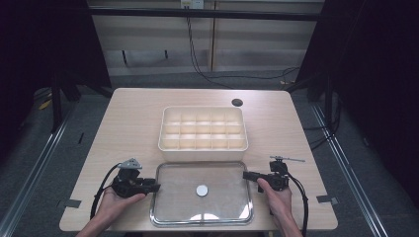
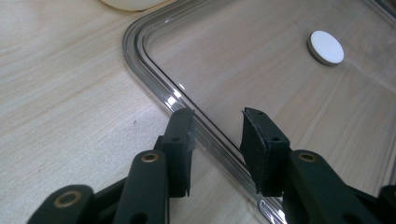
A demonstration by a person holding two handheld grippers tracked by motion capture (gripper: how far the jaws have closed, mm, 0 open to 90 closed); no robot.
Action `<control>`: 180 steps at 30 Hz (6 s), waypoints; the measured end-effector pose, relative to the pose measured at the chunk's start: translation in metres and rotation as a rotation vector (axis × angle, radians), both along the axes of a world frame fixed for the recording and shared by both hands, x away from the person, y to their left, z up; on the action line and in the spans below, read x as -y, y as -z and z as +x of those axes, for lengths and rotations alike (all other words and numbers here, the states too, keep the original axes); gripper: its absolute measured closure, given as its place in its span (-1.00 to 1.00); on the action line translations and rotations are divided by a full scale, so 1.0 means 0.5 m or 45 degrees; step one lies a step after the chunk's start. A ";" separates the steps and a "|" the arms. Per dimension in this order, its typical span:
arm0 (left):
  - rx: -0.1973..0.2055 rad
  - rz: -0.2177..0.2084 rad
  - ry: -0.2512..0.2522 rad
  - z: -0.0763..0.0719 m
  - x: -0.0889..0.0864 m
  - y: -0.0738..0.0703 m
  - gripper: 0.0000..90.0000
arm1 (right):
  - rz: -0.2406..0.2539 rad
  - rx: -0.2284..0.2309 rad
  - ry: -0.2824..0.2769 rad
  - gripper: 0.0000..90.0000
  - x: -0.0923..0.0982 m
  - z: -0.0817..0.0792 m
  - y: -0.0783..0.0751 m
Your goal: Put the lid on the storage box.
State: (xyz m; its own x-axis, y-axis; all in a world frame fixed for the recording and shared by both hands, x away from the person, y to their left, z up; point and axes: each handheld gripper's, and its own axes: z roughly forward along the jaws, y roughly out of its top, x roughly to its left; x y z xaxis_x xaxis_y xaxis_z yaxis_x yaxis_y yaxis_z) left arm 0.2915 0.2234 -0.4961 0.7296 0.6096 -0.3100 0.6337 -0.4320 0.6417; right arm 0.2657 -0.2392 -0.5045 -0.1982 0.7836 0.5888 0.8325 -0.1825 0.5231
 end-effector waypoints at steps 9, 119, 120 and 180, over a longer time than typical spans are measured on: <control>0.000 0.002 -0.003 -0.002 0.000 0.000 0.43 | 0.117 0.047 0.011 0.47 0.014 -0.008 -0.010; 0.068 -0.231 -0.012 -0.002 -0.017 -0.058 0.33 | 0.057 0.249 -0.176 0.44 -0.026 -0.013 -0.073; 0.070 -0.235 -0.010 -0.004 -0.019 -0.061 0.35 | 0.057 0.264 -0.169 0.44 -0.029 -0.015 -0.077; 0.200 -0.391 -0.050 0.051 -0.019 -0.155 0.54 | 0.059 0.481 -0.101 0.45 -0.026 0.020 -0.179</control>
State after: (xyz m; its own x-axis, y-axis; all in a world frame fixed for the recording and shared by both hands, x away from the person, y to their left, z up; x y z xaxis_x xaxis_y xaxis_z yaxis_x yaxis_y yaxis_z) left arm 0.3167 0.2330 -0.4187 0.7610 0.5337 -0.3689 0.5289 -0.1810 0.8292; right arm 0.2757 -0.2263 -0.4152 -0.4666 0.7315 0.4972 0.5951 -0.1563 0.7883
